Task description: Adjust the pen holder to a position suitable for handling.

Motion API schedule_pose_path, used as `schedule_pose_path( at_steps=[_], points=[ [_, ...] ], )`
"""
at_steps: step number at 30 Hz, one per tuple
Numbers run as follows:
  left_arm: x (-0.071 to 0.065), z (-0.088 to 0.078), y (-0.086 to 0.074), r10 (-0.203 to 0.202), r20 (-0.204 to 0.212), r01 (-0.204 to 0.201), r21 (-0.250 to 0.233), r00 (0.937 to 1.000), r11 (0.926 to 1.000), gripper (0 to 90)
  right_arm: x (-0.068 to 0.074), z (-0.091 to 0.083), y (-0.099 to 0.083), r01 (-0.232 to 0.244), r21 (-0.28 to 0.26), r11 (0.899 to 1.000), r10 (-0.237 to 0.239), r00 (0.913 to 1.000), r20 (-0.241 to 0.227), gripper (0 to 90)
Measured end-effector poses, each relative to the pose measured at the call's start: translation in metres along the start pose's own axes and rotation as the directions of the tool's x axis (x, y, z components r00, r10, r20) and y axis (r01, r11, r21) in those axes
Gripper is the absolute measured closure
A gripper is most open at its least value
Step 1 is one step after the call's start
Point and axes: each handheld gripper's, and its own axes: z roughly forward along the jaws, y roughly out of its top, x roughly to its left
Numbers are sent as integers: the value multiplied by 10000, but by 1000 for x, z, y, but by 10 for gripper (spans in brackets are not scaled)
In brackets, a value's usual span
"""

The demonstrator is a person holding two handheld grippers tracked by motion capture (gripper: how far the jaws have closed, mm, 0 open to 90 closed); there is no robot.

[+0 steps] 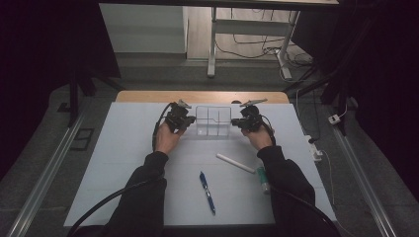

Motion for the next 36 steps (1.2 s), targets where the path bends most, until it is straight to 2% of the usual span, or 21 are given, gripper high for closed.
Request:
schedule_pose_path(
  at_steps=[1,9,14,18,19,20,22,24,26,29,36],
  points=[
    [0,2,2,25,-180,-25,10,9998,10000,882,0,1,1,5,5,10000,-5,10000,41,897],
    [5,8,7,-80,-321,80,22,9995,10000,882,-6,11,6,-79,24,10000,78,9995,298,897],
    [7,12,9,-289,-409,289,-19,9987,9996,881,-8,15,8,-121,25,9999,120,9992,369,897],
    [6,20,14,-495,-631,494,-26,9968,9988,882,-10,18,8,-175,70,9998,172,9990,424,897],
    [6,20,14,-495,-631,494,-26,9968,9988,882,-11,19,8,-116,64,9999,113,9987,507,897],
    [6,23,13,-713,-410,708,-144,9966,9974,882,-12,19,8,-144,81,9999,140,9985,524,897],
    [6,25,12,-729,-375,725,-118,9966,9973,882,-13,20,8,-193,40,9998,190,9986,494,897],
    [3,28,11,-501,-576,506,86,9971,9987,883,-14,21,9,-127,112,9999,121,9988,473,897],
    [4,28,10,-659,-474,660,18,9967,9978,883,-14,21,10,-57,118,9999,52,9990,447,897],
    [4,28,10,-648,-451,650,27,9969,9979,883,-14,21,9,-180,146,9997,173,9990,417,898],
    [4,22,9,-66,-471,87,454,9989,9989,883,-8,21,9,-32,190,9998,25,9994,337,898]
  ],
)
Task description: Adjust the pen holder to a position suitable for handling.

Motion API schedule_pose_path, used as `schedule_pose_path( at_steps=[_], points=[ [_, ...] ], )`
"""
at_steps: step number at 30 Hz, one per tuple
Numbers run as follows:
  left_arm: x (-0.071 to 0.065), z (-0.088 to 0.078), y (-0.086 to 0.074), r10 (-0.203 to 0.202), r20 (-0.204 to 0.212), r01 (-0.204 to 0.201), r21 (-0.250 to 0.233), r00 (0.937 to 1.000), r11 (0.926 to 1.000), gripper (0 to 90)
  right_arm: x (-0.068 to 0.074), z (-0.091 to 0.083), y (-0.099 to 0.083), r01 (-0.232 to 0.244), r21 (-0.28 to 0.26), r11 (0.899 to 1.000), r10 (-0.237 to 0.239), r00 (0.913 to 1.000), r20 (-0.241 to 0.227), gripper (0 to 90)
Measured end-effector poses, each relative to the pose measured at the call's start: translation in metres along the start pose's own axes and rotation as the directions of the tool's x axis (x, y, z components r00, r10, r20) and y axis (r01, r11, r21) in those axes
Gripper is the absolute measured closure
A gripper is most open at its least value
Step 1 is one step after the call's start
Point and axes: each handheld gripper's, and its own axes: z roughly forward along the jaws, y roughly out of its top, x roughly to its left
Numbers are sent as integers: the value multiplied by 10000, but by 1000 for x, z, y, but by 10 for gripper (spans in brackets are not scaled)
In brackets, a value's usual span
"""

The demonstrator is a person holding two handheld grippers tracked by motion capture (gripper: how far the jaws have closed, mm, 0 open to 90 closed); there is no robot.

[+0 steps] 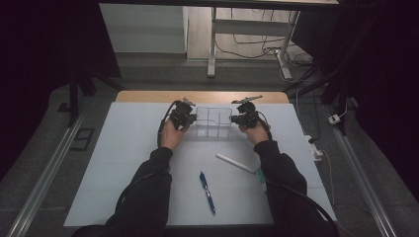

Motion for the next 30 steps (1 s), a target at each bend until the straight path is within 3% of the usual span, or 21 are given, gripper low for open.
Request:
schedule_pose_path(
  at_steps=[8,14,22,30],
  points=[
    [1,-13,-6,800,55,-802,528,9968,9954,883,13,-1,-1,242,185,9995,-239,9996,-147,898],
    [2,-22,-16,892,207,-903,594,9958,9941,883,25,-3,-4,309,301,9991,-296,9987,-412,898],
    [3,-36,-33,658,622,-692,545,9959,9961,883,41,-6,-10,389,352,9986,-363,9967,-733,898],
    [2,-50,-46,832,735,-886,737,9938,9933,883,56,-7,-13,675,425,9968,-629,9929,-1006,898]
  ],
)
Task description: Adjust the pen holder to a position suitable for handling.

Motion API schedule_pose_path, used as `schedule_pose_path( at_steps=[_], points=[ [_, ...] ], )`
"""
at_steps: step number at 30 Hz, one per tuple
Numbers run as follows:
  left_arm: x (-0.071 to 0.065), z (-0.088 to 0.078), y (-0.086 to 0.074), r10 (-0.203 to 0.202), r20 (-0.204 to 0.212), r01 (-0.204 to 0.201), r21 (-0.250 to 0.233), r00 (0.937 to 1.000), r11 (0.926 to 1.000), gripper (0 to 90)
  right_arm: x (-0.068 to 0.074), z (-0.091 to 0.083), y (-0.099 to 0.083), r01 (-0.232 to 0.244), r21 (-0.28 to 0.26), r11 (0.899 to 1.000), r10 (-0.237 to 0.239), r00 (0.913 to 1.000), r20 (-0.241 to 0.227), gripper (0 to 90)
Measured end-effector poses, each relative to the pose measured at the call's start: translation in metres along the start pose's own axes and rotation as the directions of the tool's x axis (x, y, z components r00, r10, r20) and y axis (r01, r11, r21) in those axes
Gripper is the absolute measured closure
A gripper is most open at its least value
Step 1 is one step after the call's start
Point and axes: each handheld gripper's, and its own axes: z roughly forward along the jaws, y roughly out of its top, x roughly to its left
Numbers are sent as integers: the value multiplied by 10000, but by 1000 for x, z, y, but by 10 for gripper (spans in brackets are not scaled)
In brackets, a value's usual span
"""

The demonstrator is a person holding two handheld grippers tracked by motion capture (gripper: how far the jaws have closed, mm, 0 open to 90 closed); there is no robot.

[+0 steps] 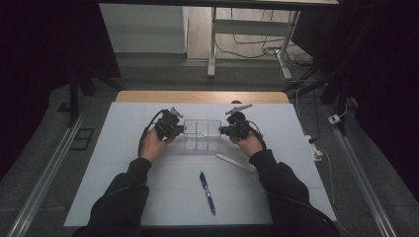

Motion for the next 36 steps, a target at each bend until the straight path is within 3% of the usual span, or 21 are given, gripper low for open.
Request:
schedule_pose_path(
  at_steps=[15,23,36],
  points=[
    [-9,-22,-25,-36,97,34,202,9999,9998,883,29,-1,-5,446,203,9988,-434,9974,-577,898],
    [-15,-31,-32,-231,245,228,104,9994,9997,884,36,-5,-9,532,199,9984,-516,9960,-733,897],
    [-14,-18,-34,-543,205,535,363,9983,9979,883,33,5,-14,487,442,9978,-460,9971,-600,897]
  ],
)
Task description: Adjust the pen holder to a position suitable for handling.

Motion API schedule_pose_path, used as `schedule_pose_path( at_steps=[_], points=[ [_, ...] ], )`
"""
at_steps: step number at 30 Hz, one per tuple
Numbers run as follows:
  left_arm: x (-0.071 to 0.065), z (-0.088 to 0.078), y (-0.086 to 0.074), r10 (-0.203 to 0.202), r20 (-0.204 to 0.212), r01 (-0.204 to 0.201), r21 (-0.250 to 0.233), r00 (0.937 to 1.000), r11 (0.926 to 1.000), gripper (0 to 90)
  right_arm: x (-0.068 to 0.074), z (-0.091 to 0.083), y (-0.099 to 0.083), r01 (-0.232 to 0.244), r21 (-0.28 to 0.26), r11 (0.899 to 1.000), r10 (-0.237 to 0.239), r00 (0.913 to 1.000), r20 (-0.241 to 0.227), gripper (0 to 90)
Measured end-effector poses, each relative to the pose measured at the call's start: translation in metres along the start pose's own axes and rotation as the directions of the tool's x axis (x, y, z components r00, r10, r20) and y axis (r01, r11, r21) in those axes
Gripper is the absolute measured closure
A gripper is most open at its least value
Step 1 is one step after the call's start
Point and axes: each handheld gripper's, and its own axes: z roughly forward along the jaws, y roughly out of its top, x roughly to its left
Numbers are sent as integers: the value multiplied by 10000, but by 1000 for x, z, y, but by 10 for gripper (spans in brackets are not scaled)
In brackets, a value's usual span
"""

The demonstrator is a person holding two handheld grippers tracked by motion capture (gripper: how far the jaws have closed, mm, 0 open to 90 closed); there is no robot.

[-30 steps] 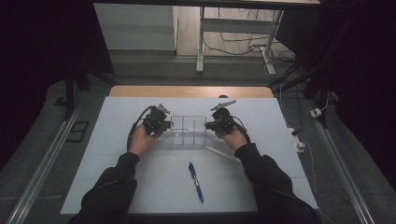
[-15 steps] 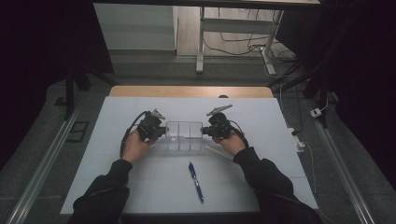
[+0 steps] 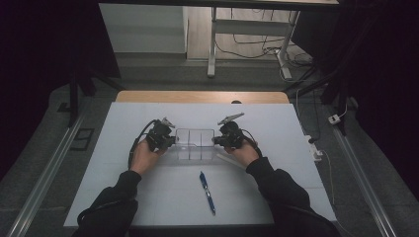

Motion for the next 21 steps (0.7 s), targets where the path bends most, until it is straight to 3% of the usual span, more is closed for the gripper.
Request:
schedule_pose_path(
  at_steps=[13,17,21],
  points=[
    [-8,-6,-11,-111,399,104,166,9991,9998,879,8,-4,-6,33,174,9998,-28,9997,-247,897],
    [-3,-12,-13,-254,279,255,-44,9993,9997,795,8,-8,-6,89,23,10000,-89,9998,-150,895],
    [1,-22,-17,-493,293,502,-318,9984,9982,730,7,-21,-6,19,-241,9997,-21,10000,-61,822]
  ],
)
